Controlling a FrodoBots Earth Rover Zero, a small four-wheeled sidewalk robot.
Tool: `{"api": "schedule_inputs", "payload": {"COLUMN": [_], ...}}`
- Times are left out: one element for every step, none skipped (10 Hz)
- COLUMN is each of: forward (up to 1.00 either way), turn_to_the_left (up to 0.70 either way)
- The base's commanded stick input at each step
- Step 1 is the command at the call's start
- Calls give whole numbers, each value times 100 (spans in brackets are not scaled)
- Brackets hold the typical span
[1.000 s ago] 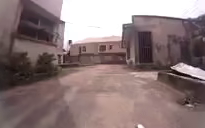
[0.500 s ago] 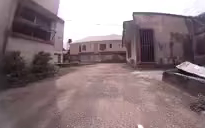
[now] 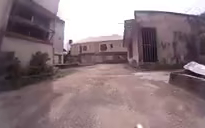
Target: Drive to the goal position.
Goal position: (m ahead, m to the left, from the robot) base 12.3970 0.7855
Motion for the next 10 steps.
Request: {"api": "schedule_inputs", "payload": {"forward": [50,50,50,50,50,50,50,50,50,50], "turn_to_the_left": [7,7,7,7,7,7,7,7,7,7]}}
